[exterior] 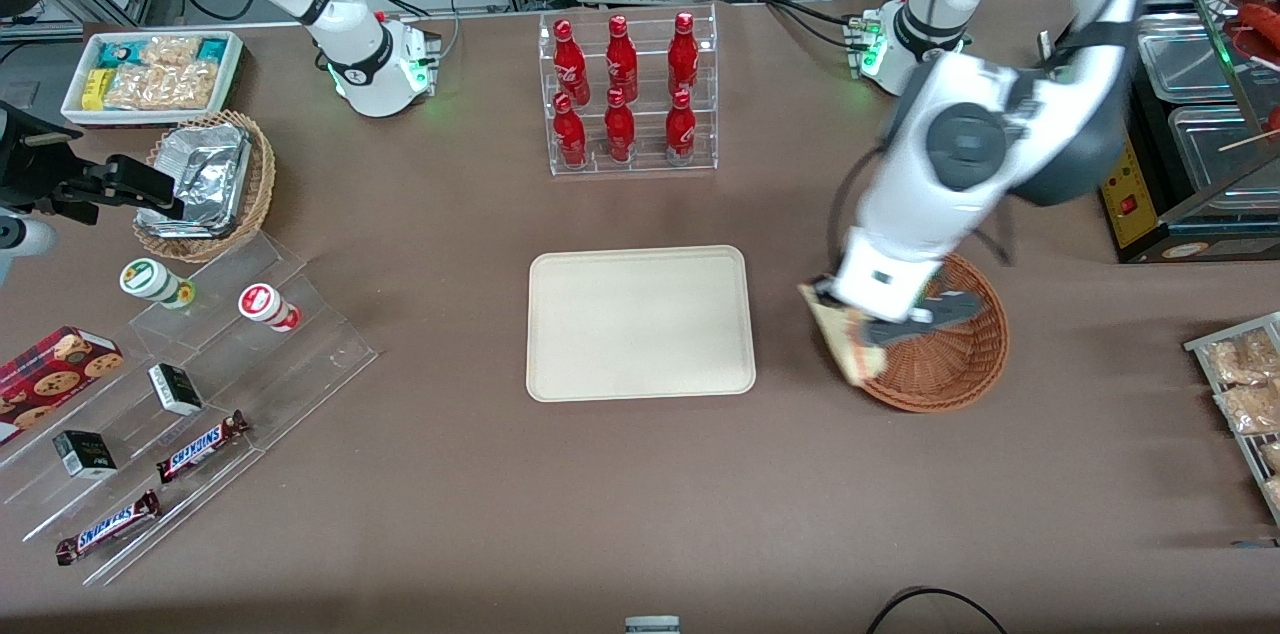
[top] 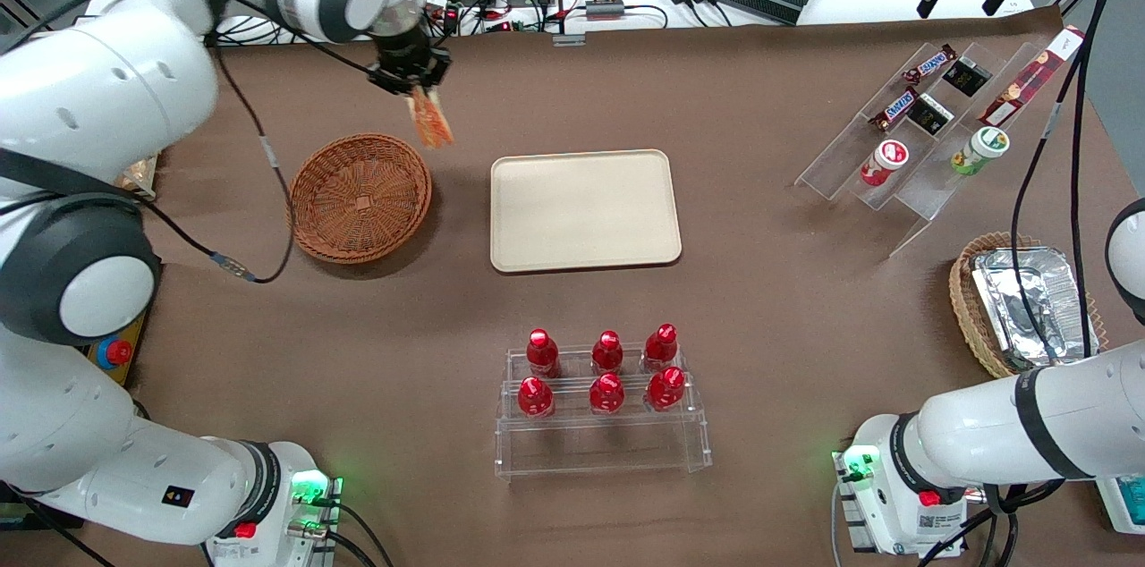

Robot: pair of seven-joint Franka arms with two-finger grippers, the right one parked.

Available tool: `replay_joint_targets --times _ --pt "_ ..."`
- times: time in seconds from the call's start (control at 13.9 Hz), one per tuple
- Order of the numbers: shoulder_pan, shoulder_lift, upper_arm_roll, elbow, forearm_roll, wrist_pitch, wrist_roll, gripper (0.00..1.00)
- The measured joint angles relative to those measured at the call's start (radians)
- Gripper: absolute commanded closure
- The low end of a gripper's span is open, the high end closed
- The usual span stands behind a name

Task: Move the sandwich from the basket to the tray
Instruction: 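Carry the sandwich with the left gripper over the cream tray and lower it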

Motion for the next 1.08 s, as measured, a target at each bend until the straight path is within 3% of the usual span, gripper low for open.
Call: replay_joint_targets --times 0.43,1.08 --pt "-0.231 0.241 0.000 0.168 0.000 0.073 -0.011 1.00" --pt "-0.317 0.451 0.001 0.207 0.064 0.293 -0.008 1.00"
